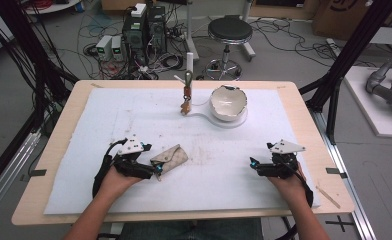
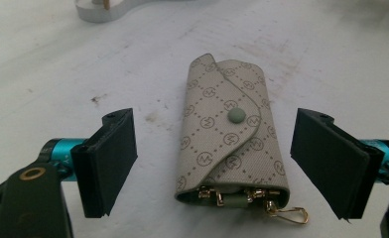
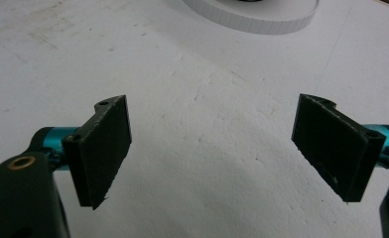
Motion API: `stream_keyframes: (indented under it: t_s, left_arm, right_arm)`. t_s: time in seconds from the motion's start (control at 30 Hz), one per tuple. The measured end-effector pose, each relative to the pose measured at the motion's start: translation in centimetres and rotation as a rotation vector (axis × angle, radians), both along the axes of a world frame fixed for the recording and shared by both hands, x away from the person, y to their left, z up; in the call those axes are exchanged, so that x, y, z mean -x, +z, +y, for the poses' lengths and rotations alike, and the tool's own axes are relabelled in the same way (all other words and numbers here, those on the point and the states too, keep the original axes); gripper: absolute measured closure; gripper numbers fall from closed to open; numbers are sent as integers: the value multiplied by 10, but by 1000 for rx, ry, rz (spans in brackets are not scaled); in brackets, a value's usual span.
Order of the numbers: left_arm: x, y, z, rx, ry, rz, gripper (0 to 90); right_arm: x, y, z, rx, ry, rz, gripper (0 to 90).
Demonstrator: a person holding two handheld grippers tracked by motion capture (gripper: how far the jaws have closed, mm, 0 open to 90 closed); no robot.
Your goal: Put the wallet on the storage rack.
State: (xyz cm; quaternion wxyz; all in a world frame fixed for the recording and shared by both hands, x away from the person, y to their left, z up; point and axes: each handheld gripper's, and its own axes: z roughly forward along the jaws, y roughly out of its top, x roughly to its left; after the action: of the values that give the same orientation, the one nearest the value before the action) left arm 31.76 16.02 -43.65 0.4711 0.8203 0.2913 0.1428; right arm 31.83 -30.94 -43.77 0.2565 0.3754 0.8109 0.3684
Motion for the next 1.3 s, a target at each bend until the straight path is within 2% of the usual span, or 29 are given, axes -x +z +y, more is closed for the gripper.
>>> stream_keyframes:
  t_s: [0.2, 0.43, 0.53, 0.7, 1.03, 1.13, 1.23, 1.3]
  left_arm:
    - [-4, -4, -10, -39, -25, 13, 179]
    - [-7, -11, -17, -83, -31, 43, 169]
    - [-7, -16, -22, -118, -40, 64, 169]
    - [-7, -19, -30, -177, -46, 66, 169]
    - [-8, -20, -29, -175, -46, 78, 170]
    - [-8, -19, -29, -165, -56, 78, 215]
    - [-9, -18, -27, -153, -34, 86, 290]
    - [-9, -18, -27, -160, -42, 77, 293]
  right_arm:
    - [2, 0, 2, 8, 8, -3, 158]
    - [4, -1, 1, 15, 9, -1, 158]
    - [4, 0, 1, 14, 8, -1, 158]
    - [5, 0, 1, 14, 10, -1, 158]
    - [4, -1, 3, 17, 15, -3, 157]
    - [4, -1, 3, 17, 15, -5, 158]
    - [4, -1, 2, 16, 12, -1, 158]
    - [3, -1, 2, 15, 14, -1, 158]
